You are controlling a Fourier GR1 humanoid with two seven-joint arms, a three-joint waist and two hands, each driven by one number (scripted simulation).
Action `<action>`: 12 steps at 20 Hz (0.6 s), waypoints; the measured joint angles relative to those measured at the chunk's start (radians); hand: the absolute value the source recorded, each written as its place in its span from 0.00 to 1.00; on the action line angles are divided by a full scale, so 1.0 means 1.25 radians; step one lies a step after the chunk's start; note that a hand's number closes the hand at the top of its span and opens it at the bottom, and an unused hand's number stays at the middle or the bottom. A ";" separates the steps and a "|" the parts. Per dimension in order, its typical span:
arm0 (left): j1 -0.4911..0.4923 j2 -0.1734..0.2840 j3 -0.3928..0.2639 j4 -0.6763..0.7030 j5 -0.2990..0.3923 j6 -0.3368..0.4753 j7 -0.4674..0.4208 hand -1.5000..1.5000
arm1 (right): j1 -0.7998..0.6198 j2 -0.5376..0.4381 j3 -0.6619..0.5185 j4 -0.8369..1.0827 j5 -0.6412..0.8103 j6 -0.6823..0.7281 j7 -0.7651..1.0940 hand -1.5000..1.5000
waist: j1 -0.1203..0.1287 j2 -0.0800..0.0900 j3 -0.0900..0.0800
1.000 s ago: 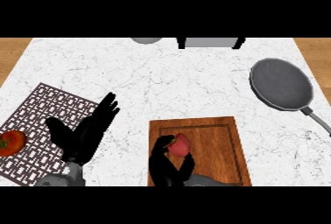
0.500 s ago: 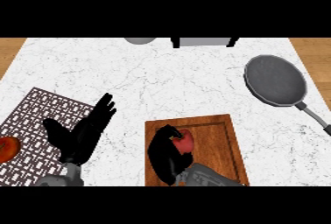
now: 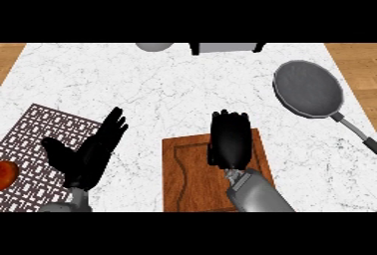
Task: Pick the bell pepper from the cutting board and place it in the pan
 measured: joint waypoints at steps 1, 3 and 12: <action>-0.002 0.005 0.002 -0.001 0.004 -0.007 0.003 0.50 | 0.005 0.001 -0.017 -0.020 -0.011 -0.031 0.023 1.00 | 0.007 -0.001 -0.001; -0.003 0.002 -0.007 -0.004 0.003 -0.013 0.004 0.50 | 0.015 0.003 -0.037 -0.062 -0.042 -0.098 0.066 1.00 | 0.019 -0.002 -0.002; -0.031 -0.010 -0.012 0.023 -0.010 -0.018 0.005 0.50 | 0.057 0.003 -0.174 -0.161 -0.203 -0.332 0.048 1.00 | 0.040 0.000 -0.005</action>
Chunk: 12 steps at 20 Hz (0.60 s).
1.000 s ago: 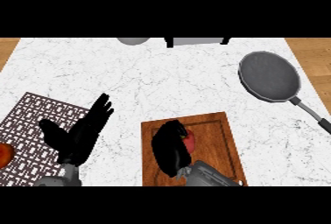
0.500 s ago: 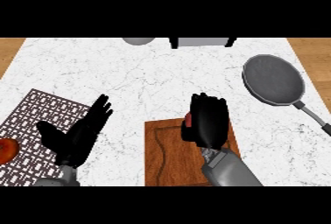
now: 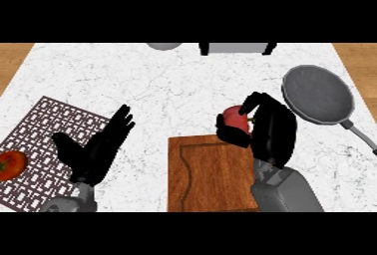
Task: Pick the bell pepper from the cutting board and place it in the pan
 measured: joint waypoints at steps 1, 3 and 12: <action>-0.001 0.002 0.001 -0.002 0.001 -0.004 0.006 0.50 | -0.001 0.001 -0.013 -0.003 -0.016 -0.012 -0.004 1.00 | 0.001 0.000 0.000; 0.000 -0.004 -0.004 -0.011 -0.005 0.001 0.013 0.50 | -0.014 -0.021 -0.070 0.043 -0.067 -0.048 -0.055 1.00 | 0.005 0.000 0.000; 0.004 -0.017 -0.004 -0.010 -0.014 -0.011 0.007 0.50 | -0.067 -0.131 -0.227 0.318 -0.136 -0.195 -0.261 1.00 | 0.013 0.002 -0.001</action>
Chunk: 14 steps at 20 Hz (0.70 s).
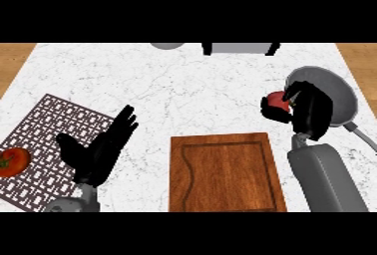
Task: Pick the bell pepper from the cutting board and place it in the pan
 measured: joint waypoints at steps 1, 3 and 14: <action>0.004 0.003 0.003 0.000 0.003 -0.007 -0.004 0.50 | -0.017 -0.013 -0.021 0.038 -0.009 -0.019 -0.021 1.00 | 0.002 0.001 0.000; -0.001 -0.001 0.004 0.006 0.001 -0.008 -0.004 0.50 | -0.041 -0.036 -0.057 0.103 -0.018 -0.065 -0.057 1.00 | 0.003 0.001 0.000; -0.024 -0.004 0.014 0.019 0.002 -0.022 -0.003 0.50 | -0.190 -0.151 -0.252 0.481 -0.176 -0.276 -0.320 1.00 | 0.020 0.010 0.002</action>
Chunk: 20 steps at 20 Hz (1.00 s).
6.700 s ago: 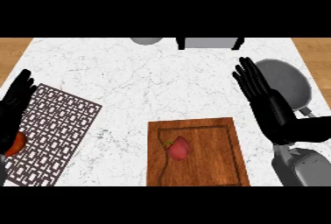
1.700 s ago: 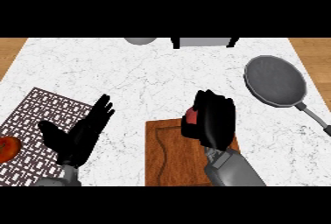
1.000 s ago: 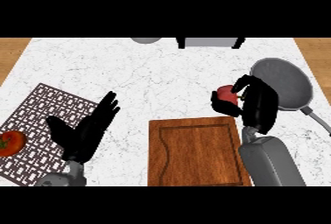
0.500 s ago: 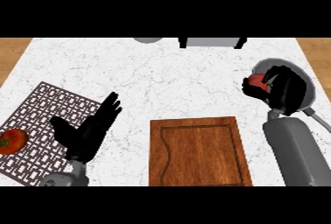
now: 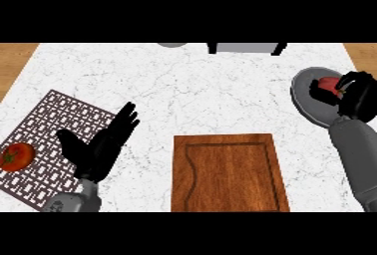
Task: Pick the bell pepper from the cutting board and place it in the pan
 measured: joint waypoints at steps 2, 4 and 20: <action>-0.002 0.000 0.000 -0.003 0.001 -0.003 0.005 0.50 | -0.030 -0.027 -0.029 0.057 -0.033 -0.001 -0.049 1.00 | 0.003 0.001 0.000; -0.003 -0.001 -0.003 -0.012 0.001 -0.004 0.009 0.50 | -0.040 -0.042 -0.056 0.101 -0.064 -0.007 -0.105 1.00 | 0.009 0.003 0.001; -0.024 -0.021 -0.016 0.002 -0.017 0.004 0.008 0.50 | -0.087 -0.115 -0.190 0.295 -0.191 0.162 -0.254 0.00 | 0.025 0.013 0.005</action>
